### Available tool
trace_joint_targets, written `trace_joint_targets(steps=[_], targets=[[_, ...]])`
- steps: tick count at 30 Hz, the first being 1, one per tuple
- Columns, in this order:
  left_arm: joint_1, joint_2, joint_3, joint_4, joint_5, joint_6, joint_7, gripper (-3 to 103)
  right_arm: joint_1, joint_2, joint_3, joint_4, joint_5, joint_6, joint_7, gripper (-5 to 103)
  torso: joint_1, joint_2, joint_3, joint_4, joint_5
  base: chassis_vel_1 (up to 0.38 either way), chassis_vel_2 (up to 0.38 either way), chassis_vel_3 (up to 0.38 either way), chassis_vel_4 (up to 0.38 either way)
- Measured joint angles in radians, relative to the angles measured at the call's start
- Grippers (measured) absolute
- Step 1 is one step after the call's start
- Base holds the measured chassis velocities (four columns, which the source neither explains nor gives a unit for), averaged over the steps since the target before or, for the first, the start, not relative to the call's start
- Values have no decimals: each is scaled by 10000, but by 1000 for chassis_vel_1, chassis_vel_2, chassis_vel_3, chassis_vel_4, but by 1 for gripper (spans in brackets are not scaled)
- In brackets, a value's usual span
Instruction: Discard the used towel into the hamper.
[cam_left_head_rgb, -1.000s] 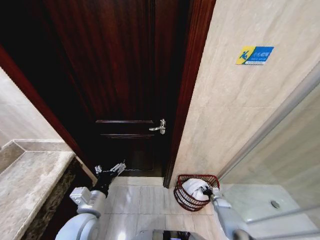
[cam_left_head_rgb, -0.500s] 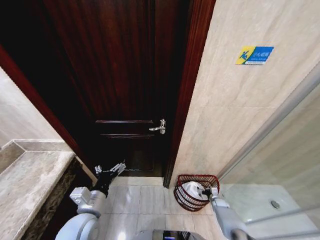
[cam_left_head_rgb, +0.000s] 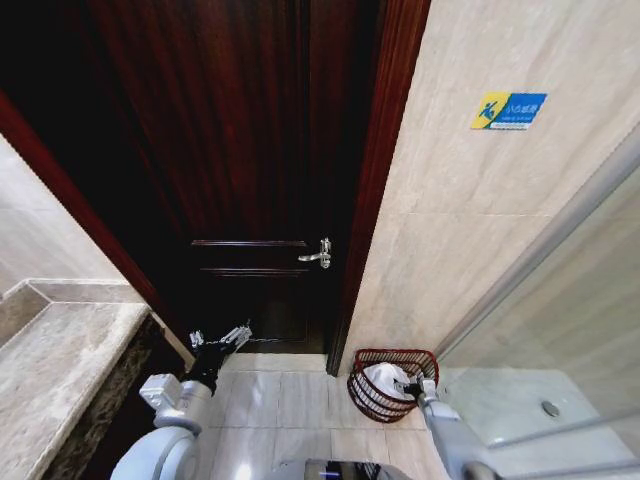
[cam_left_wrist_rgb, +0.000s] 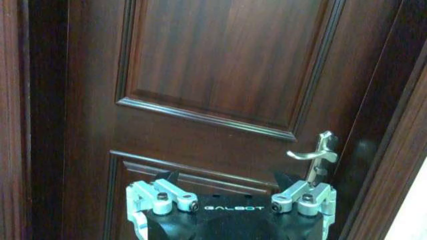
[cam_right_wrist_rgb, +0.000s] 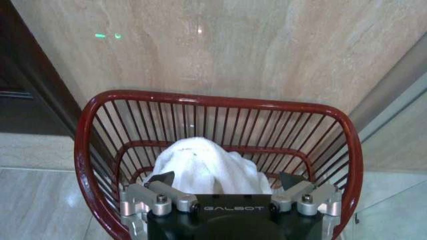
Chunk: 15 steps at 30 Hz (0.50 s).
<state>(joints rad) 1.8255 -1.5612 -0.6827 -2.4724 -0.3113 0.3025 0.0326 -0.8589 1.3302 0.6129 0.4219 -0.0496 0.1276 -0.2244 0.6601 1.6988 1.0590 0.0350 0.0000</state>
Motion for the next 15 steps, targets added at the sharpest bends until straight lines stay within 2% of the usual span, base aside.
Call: trace_joint_targets(steps=[6,7,8,9,11,15], targets=[[0,0,0,0,0,0,0,97,-32,-1,2,-1,10,47,-6,100,0,0,0,1,0,0,0,0,0],[1,1,0,0,0,0,0,97,-82,-1,7,71,288,3,-63,100,0,0,0,0,0,0,0,0,0],[0,0,0,0,0,0,0,97,-174,3,8,274,1034,-234,-156,100,0,0,0,-1,0,0,0,0,0],[0,0,0,0,0,0,0,97,-174,3,8,274,1034,-234,-156,100,0,0,0,-1,0,0,0,0,0],[1,0,0,0,0,0,0,97,-365,-3,23,538,2178,-579,-174,100,0,0,0,4,0,0,0,0,0],[1,0,0,0,0,0,0,97,-994,-135,41,1166,2927,-670,-530,100,1,0,0,-2,2,0,0,0,0]])
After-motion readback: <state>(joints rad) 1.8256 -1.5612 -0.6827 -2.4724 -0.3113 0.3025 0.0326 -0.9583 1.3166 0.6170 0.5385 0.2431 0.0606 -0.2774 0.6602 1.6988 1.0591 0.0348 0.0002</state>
